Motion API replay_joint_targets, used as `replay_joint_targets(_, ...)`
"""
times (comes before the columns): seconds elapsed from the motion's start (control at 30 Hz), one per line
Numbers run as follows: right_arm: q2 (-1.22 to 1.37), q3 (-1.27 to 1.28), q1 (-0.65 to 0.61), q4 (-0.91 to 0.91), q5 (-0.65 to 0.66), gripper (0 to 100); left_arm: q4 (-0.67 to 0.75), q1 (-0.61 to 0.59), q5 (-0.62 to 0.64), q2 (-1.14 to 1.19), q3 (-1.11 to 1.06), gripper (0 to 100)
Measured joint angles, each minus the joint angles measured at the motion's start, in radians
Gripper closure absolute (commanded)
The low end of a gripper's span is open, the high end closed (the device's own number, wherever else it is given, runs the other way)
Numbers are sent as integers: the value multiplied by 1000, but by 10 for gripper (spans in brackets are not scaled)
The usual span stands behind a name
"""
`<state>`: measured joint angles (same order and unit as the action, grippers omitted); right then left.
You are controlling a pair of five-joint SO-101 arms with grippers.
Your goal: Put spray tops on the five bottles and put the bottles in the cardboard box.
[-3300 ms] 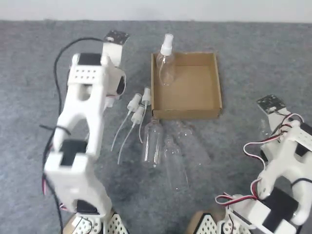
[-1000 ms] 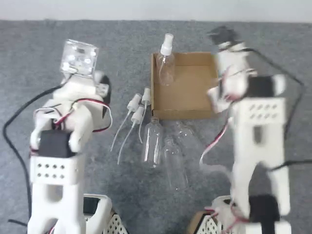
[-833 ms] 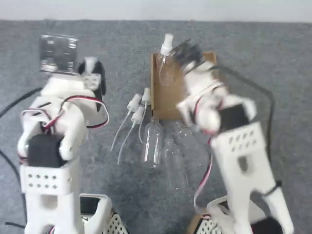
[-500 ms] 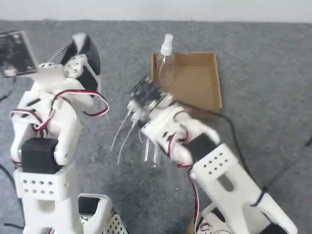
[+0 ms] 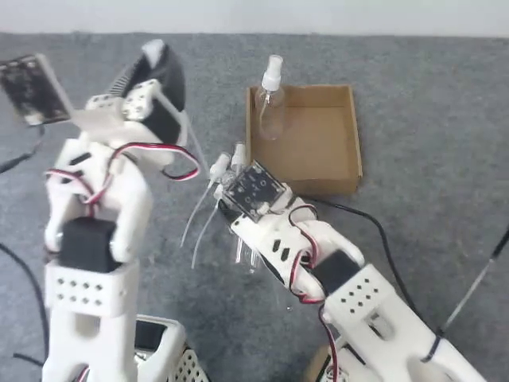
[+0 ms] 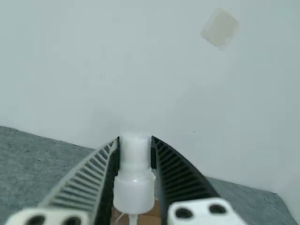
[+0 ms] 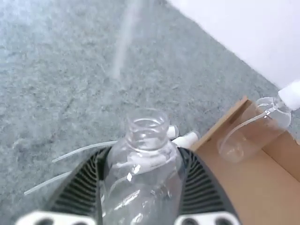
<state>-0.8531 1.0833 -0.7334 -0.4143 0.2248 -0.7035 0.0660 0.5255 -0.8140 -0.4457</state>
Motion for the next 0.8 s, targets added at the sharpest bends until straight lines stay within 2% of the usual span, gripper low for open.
replay_joint_targets(0.17, -46, 29, 0, 2, 0, 991, 74, 26, 0, 0, -80, 989)
replay_joint_targets(0.4, -48, 29, 0, 2, 0, 991, 69, 97, 0, -3, -147, 989)
replay_joint_targets(0.6, -57, 43, 0, 2, 0, 989, 69, 103, 0, -3, -253, 989)
replay_joint_targets(0.8, -61, 114, -2, 2, 0, 992, -64, 124, -51, -51, -339, 989)
